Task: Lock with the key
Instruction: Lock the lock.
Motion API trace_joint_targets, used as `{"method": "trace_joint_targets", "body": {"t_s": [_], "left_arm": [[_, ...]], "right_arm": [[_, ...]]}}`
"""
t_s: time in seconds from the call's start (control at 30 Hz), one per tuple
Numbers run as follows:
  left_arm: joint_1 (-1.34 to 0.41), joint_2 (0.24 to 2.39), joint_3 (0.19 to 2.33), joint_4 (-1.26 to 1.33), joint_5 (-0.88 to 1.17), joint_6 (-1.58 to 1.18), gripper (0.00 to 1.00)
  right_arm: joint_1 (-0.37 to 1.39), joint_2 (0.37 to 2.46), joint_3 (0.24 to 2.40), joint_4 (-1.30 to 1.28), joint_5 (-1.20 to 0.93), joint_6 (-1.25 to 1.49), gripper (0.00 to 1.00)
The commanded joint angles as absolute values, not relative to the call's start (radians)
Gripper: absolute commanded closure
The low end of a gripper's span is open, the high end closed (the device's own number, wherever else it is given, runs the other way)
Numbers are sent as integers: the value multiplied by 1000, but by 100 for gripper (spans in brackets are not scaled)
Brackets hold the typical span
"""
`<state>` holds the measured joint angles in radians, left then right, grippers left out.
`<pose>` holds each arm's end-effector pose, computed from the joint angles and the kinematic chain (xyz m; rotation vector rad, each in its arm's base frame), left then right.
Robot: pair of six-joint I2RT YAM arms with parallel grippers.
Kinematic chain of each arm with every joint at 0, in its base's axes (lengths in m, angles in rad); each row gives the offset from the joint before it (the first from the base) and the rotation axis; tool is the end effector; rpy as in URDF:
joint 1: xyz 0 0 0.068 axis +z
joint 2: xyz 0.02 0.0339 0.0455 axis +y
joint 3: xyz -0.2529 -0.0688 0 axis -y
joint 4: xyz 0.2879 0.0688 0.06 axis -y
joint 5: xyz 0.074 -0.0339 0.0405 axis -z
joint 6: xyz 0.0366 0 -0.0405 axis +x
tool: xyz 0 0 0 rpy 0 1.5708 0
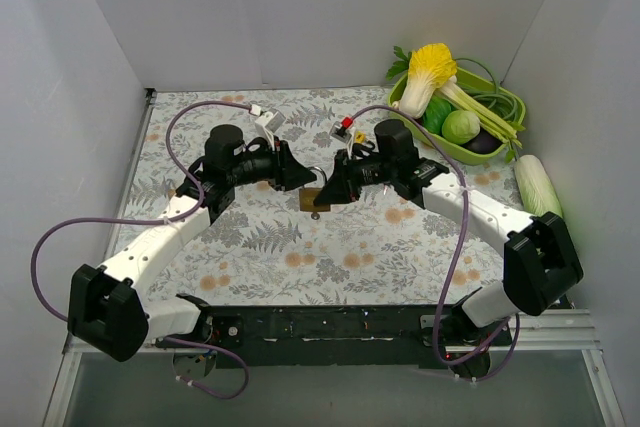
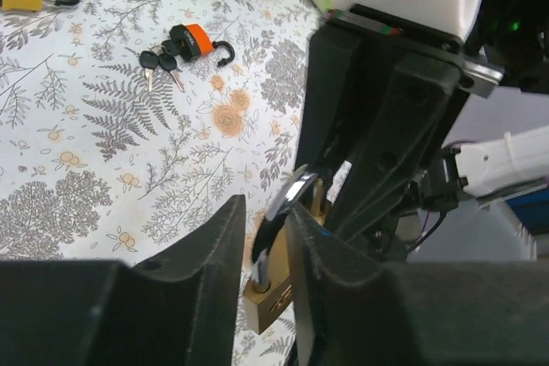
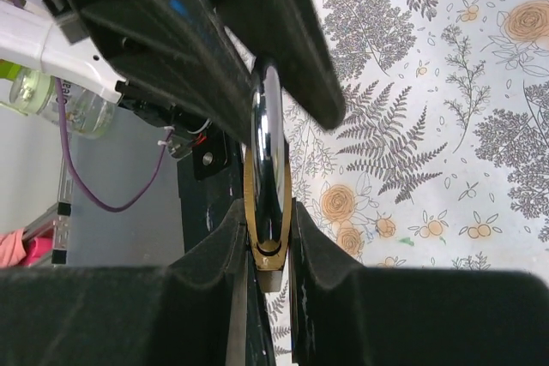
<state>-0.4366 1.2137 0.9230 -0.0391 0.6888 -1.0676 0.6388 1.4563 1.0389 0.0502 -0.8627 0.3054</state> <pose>0.2814 -0.1570 0.2923 -0.1417 2.1912 -1.5957 0.2804 0.2429 0.2678 -0.9488 1.8547 1.4347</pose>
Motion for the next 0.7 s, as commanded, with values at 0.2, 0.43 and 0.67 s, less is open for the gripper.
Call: {"method": "trace_joint_targets", "body": {"t_s": [0.2,0.43,0.67], "left_arm": [[-365,1178,884,140,737,-1297,100],[-281,1178,827,402,830,-1547,100],[-278,1184,811,503,871,-1617,100]], "right_arm": [[623,1486,1129,103,-962,349,45],[592,1436,996,346,-969,477,22],[592,1492,967,595,-991,699,22]]}}
